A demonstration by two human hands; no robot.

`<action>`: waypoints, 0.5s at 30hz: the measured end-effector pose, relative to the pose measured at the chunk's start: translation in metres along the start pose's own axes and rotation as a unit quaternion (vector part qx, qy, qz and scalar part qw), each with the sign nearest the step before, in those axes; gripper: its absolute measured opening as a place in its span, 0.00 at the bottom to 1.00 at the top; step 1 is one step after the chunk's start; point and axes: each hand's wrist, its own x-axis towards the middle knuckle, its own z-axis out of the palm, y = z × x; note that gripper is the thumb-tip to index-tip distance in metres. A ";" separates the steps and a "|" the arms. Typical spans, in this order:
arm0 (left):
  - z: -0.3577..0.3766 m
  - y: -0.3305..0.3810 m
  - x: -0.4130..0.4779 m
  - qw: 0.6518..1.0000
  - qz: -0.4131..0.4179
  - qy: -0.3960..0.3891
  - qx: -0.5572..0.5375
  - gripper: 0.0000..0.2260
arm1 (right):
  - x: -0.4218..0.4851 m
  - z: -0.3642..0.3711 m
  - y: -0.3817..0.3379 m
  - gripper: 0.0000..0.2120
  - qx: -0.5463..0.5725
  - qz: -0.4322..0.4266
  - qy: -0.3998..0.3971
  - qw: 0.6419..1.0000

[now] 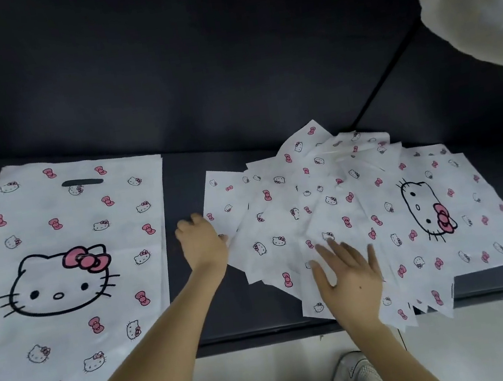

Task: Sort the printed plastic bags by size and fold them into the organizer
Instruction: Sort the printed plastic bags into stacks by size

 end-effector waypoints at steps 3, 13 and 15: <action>0.002 0.005 0.005 0.995 0.000 -0.042 -0.094 0.12 | 0.000 0.015 0.000 0.28 -0.039 -0.026 -0.165 0.985; -0.106 -0.038 0.010 0.938 0.026 0.092 -0.332 0.09 | 0.015 0.010 0.022 0.28 -0.113 0.065 -0.349 0.928; -0.133 -0.060 0.004 0.921 -0.005 0.099 -0.376 0.07 | 0.019 0.008 0.002 0.26 -0.103 0.076 -0.296 0.947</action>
